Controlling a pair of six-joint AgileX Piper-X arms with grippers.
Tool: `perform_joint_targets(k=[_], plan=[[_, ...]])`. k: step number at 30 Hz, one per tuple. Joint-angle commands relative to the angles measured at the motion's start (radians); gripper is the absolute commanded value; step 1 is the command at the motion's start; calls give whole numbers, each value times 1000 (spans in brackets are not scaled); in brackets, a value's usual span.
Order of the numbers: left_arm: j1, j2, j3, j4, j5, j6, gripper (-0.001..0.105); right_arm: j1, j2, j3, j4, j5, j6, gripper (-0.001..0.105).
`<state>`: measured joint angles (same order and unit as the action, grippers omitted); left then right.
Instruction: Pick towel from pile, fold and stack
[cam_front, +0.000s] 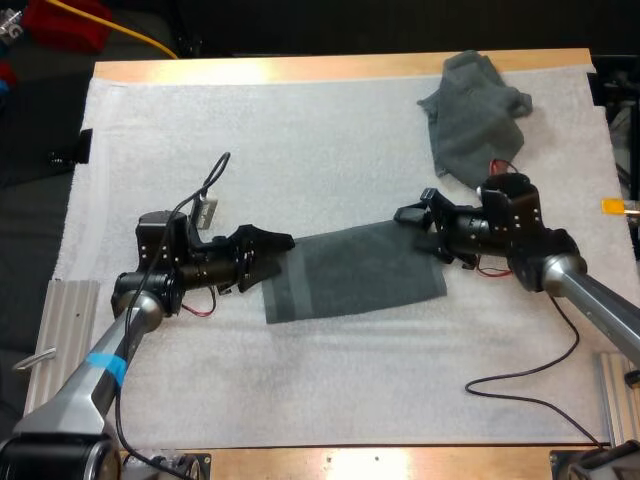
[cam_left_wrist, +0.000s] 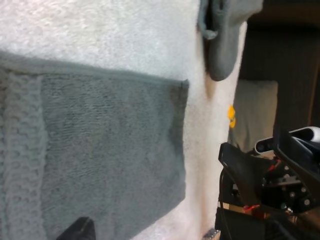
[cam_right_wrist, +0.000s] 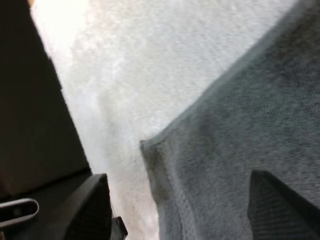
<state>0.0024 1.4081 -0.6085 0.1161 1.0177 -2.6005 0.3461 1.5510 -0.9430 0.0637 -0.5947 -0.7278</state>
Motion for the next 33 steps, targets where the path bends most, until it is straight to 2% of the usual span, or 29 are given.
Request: perform_joint_targets(k=[1, 7, 11, 15, 24, 30, 33], plan=[[1, -34, -6, -16, 13, 19, 65, -6, -15, -4, 12, -8, -17, 58], [1, -142, -6, -7, 4, 24, 65, -6, -61, -4, 87, -6, -79, 58], [1, -215, -6, 12, 2, 25, 65, -6, -104, -4, 195, 22, -175, 58], [1, -286, -6, 77, -38, 61, 65, -6, -143, -4, 269, 45, -240, 58], [1, -444, -18, 403, -185, 266, 65, -6, -252, -4, 406, 103, -349, 58], [1, -529, -89, 663, -326, 455, 65, -6, -319, -12, 556, 174, -469, 58], [1, -564, -149, 792, -403, 537, 65, -6, -348, -38, 661, 226, -555, 58]])
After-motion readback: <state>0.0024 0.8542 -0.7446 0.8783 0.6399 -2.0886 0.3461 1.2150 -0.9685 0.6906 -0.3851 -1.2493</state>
